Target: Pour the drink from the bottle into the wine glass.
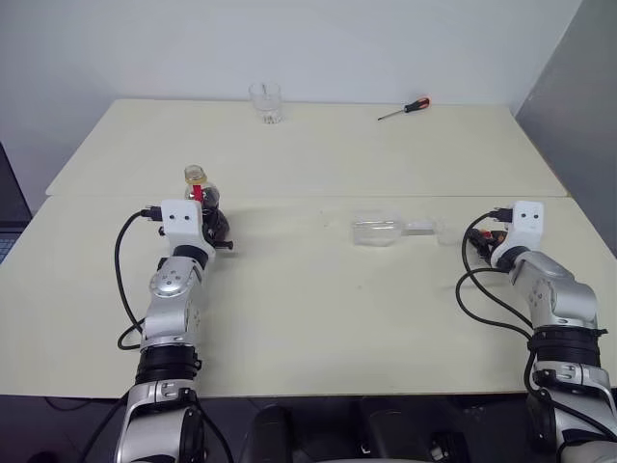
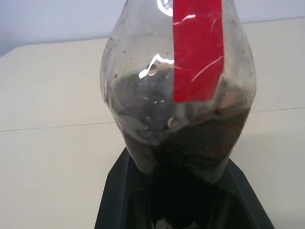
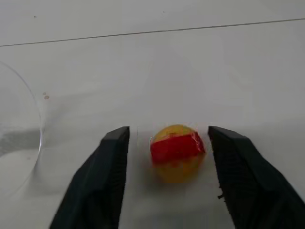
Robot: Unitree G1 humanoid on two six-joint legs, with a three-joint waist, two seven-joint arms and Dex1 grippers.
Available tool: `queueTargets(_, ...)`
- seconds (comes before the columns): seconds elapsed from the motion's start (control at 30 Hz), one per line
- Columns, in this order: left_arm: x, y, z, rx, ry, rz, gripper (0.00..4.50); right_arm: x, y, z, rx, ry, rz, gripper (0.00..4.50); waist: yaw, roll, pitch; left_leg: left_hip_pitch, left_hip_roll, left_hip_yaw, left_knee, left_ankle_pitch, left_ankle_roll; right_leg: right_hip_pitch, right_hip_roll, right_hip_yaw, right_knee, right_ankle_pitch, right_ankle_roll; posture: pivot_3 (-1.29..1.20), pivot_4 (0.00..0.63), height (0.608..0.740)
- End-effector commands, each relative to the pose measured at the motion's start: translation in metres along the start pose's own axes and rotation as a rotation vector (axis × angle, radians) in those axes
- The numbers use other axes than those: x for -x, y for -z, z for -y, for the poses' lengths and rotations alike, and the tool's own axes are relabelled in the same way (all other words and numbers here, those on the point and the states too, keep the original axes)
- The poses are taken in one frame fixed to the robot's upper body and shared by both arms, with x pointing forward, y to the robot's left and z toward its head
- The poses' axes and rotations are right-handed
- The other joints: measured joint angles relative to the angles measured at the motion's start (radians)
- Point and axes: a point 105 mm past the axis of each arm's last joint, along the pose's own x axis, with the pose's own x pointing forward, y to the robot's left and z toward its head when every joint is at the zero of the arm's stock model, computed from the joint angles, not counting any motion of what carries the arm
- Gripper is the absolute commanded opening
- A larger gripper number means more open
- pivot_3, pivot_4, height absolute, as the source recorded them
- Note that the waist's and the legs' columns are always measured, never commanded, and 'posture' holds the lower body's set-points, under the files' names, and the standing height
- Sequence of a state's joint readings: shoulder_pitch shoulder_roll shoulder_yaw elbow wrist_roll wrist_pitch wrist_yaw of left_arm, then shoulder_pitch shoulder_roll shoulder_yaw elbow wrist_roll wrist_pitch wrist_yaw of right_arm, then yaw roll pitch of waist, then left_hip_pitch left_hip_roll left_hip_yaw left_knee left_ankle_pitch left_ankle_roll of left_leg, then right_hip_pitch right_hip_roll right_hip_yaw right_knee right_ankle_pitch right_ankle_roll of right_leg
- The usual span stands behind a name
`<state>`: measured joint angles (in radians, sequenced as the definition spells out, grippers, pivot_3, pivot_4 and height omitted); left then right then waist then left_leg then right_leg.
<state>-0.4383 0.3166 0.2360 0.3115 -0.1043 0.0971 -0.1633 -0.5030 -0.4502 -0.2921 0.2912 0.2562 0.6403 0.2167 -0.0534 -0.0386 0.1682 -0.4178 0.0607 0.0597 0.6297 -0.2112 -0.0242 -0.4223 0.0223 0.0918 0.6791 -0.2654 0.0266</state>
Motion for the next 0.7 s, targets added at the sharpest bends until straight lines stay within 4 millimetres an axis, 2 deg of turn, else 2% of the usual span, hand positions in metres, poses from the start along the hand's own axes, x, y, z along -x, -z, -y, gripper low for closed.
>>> queueTargets(0.03, 0.001, -0.009, -0.007, 0.012, -0.032, 0.050, 0.72, 0.003, -0.009, 0.006, 0.013, 0.013, 0.035, 4.36, 0.000, 0.000, 0.000, 0.000, 0.000, 0.000, 0.000, 0.000, 0.000, 0.000, 0.000, 0.000, 0.000, 0.000, 0.000, 0.00, 0.150, 0.740)
queueTargets(0.07, 0.002, -0.007, -0.008, 0.013, -0.036, 0.045, 0.72, 0.003, -0.009, 0.007, 0.015, 0.013, 0.033, 4.50, -0.001, 0.000, 0.000, 0.000, 0.000, 0.000, 0.000, 0.000, 0.000, 0.000, 0.000, 0.000, 0.000, 0.000, 0.000, 0.00, 0.150, 0.740)
queueTargets(0.17, 0.004, -0.003, -0.009, 0.013, -0.040, 0.036, 0.72, 0.006, -0.012, 0.004, 0.031, -0.019, 0.041, 4.50, -0.001, 0.000, 0.000, 0.001, 0.000, 0.000, 0.000, 0.000, 0.000, 0.000, 0.000, 0.000, 0.000, 0.000, 0.000, 0.00, 0.150, 0.740)
queueTargets(0.27, 0.005, -0.002, -0.008, 0.015, -0.040, 0.034, 0.72, 0.009, -0.021, 0.001, 0.040, -0.038, 0.071, 4.50, -0.002, 0.000, 0.000, 0.001, 0.000, 0.000, 0.000, 0.000, 0.000, 0.000, 0.001, 0.000, 0.001, 0.000, 0.000, 0.00, 0.150, 0.740)
queueTargets(0.4, 0.006, 0.000, -0.010, 0.021, -0.056, 0.029, 0.72, 0.013, -0.040, 0.010, 0.066, 0.003, 0.119, 4.50, -0.002, 0.000, 0.000, 0.001, 0.000, 0.000, 0.000, 0.000, 0.000, 0.000, 0.001, 0.000, 0.001, 0.000, 0.001, 0.00, 0.150, 0.740)
queueTargets(0.53, 0.009, 0.007, -0.023, 0.006, -0.128, 0.003, 0.72, 0.014, -0.050, 0.013, 0.073, 0.014, 0.140, 4.50, -0.003, 0.000, 0.000, 0.001, 0.000, 0.000, 0.000, 0.000, 0.000, 0.000, 0.001, 0.001, 0.001, 0.000, 0.001, 0.00, 0.150, 0.740)
queueTargets(0.7, 0.012, 0.012, -0.027, 0.007, -0.140, -0.007, 2.38, 0.016, -0.064, 0.012, 0.108, 0.015, 0.175, 4.50, -0.004, 0.001, 0.000, 0.002, 0.000, 0.000, 0.000, 0.000, 0.000, 0.001, 0.002, 0.000, 0.001, 0.000, 0.000, 0.00, 0.150, 0.740)
